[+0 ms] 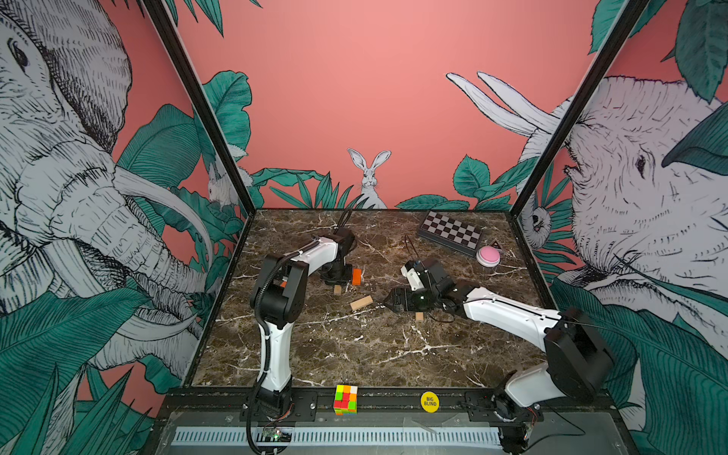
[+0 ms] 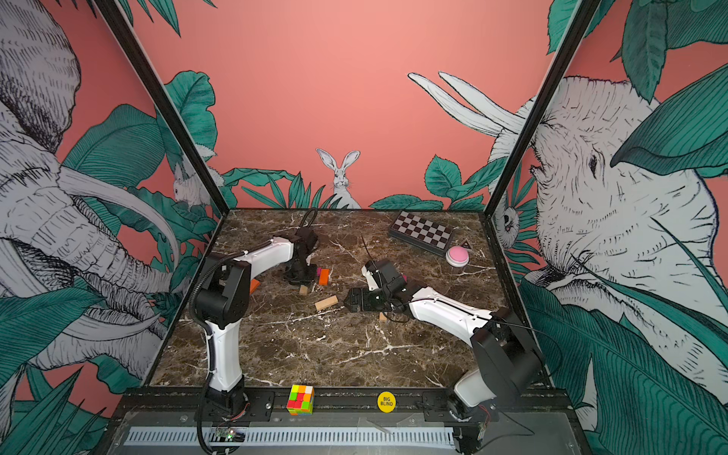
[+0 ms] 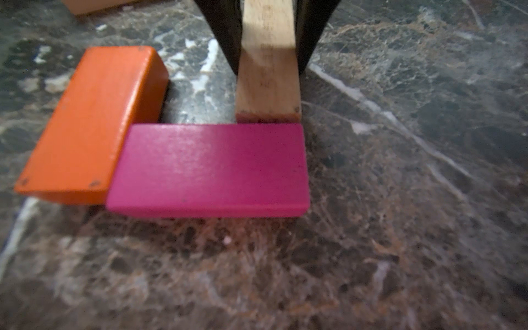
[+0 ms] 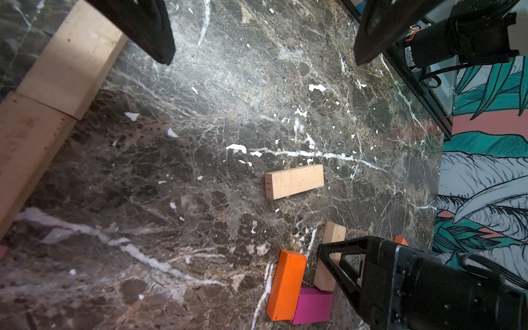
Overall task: Assemble the letter p with building blocks
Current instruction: Assemble the building block at the center of the board.
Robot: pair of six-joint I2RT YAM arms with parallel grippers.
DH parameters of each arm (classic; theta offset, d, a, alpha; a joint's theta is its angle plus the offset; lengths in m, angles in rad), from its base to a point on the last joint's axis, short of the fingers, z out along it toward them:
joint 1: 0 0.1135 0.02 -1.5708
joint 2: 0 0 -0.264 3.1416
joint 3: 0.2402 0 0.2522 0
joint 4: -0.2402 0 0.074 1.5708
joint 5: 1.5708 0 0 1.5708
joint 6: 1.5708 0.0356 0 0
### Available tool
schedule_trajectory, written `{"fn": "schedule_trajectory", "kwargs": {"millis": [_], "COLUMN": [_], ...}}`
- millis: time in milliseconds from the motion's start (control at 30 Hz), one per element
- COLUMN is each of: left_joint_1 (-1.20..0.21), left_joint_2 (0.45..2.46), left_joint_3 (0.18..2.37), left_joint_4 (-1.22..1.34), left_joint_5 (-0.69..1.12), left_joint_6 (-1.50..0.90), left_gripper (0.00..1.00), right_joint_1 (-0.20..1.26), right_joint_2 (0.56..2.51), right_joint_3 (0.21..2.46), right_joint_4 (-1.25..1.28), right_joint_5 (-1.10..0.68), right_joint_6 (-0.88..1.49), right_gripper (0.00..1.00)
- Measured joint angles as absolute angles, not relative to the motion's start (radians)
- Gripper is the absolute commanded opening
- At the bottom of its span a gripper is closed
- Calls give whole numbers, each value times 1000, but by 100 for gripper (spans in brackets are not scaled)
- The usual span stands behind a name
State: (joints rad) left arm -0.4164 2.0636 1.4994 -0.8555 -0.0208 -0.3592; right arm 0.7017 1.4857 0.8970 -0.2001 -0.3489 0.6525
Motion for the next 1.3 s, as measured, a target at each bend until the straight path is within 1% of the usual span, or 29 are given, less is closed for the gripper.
{"fn": "schedule_trajectory", "kwargs": {"millis": [1300], "left_joint_1": [-416], "left_joint_2": [2087], "left_joint_3": [1533], "left_joint_4": [-891], "left_joint_5": [-24], "left_joint_6": [-366], "left_gripper": [3], "right_joint_1": [702], "right_joint_2": [1504], "right_joint_3": [897], "right_joint_4": [-199], "right_joint_5": [-352], "right_joint_6": [663], "right_gripper": [98]}}
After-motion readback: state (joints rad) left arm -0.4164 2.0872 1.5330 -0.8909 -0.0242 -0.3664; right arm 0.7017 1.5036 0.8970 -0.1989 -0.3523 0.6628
